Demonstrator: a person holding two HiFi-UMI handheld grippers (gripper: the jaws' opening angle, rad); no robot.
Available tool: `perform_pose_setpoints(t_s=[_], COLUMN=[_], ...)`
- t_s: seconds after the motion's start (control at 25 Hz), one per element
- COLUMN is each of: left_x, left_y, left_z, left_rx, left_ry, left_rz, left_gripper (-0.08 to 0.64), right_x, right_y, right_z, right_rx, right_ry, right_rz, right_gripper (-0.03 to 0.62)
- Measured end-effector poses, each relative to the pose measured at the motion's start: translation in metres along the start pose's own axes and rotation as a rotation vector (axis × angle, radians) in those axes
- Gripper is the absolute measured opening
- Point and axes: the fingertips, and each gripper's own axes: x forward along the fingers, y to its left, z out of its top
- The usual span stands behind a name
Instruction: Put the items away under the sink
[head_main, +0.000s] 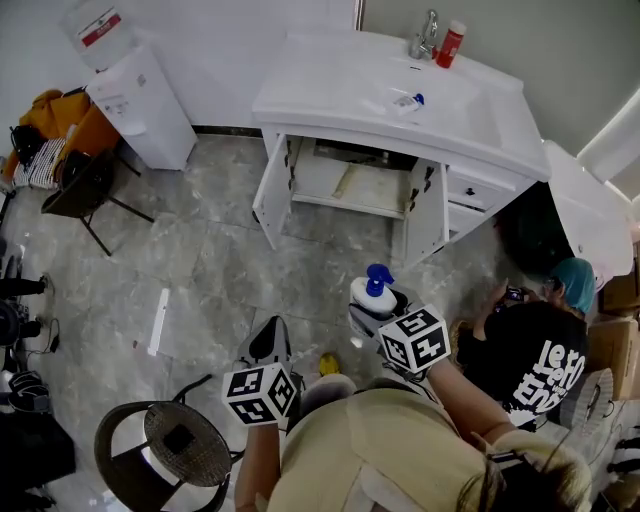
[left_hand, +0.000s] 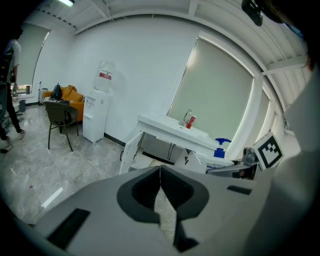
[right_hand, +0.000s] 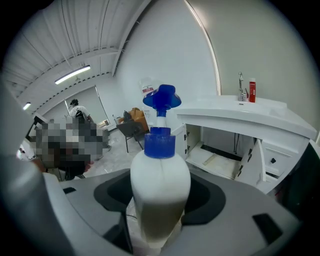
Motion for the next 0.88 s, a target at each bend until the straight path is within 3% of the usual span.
perform_pose_setpoints(t_s=[0.28, 0.48, 0.72, 0.88], left_x=[0.021, 0.041, 0.076, 0.104], left_y=[0.011, 0.012, 0.014, 0.008], left_z=[0.008, 0.014, 0.042, 0.063], left_rx=[0.016, -0.046, -0.039, -0.078], left_ry=[0.020, 0.028, 0.004, -0.035], left_rz=[-0.021, -0.042, 0.001, 0.000], left_gripper=[0.038, 0.038, 0.038, 0.038], right_x=[0.024, 0.039, 0.065, 0.083], right_y=[-0.009, -0.025, -0.054, -0.073], right_z=[0.016, 0.026, 0.047, 0.069], right_rx=[-0.022, -0.048, -0.044, -0.053], right_ry=[0.007, 0.021, 0.034, 0.036], right_rz=[-0.019, -0.033, 0.005, 0.047], right_gripper=[0.282, 0.282, 0.281, 0.282])
